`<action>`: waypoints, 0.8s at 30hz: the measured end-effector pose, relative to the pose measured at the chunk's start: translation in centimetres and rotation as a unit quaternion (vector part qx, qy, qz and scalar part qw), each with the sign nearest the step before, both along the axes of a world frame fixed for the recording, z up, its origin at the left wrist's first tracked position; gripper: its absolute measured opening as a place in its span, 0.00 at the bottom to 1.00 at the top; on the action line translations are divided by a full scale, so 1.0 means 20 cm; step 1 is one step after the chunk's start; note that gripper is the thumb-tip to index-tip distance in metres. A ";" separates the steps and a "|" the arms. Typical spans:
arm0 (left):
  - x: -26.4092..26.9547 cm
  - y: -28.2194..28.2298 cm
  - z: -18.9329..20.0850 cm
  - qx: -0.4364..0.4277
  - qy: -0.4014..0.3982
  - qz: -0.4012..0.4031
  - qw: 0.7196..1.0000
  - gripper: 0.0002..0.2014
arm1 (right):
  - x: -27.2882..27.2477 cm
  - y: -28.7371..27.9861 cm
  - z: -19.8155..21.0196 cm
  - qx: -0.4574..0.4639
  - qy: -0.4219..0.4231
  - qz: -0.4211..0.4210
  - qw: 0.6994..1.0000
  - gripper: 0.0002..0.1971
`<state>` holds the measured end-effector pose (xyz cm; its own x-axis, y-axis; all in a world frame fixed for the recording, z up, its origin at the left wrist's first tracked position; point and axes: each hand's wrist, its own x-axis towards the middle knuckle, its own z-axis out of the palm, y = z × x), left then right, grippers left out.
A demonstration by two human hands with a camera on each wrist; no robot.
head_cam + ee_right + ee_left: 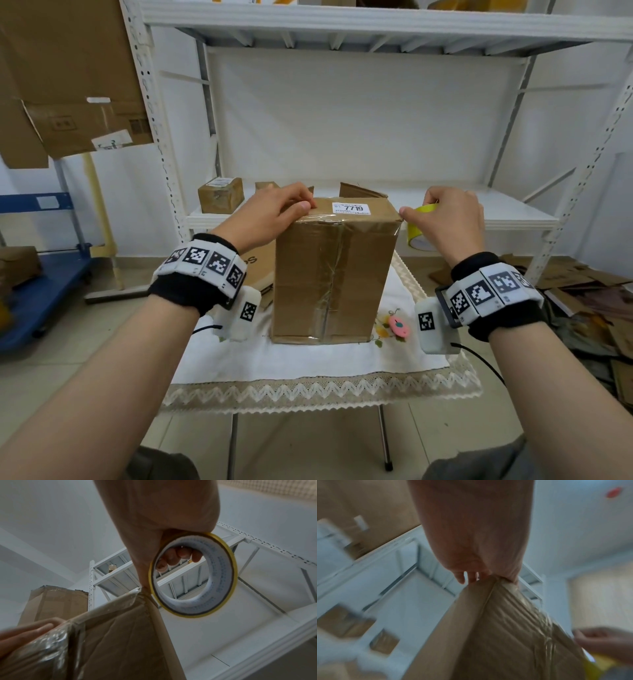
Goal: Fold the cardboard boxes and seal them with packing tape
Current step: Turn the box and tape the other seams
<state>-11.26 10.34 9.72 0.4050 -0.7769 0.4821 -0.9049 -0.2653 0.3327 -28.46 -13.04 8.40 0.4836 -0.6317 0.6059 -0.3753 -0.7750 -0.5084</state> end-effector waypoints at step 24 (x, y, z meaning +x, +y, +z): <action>-0.32 -0.65 0.12 0.079 -0.026 -0.165 0.983 0.21 | -0.05 -0.05 -0.06 -0.003 -0.062 0.098 0.993 0.18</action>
<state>-17.56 -2.69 12.15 0.0969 -0.9289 0.3575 -0.9650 0.0003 0.2623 -29.50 -14.00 7.20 0.5181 -0.5295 0.6717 -0.1528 -0.8300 -0.5365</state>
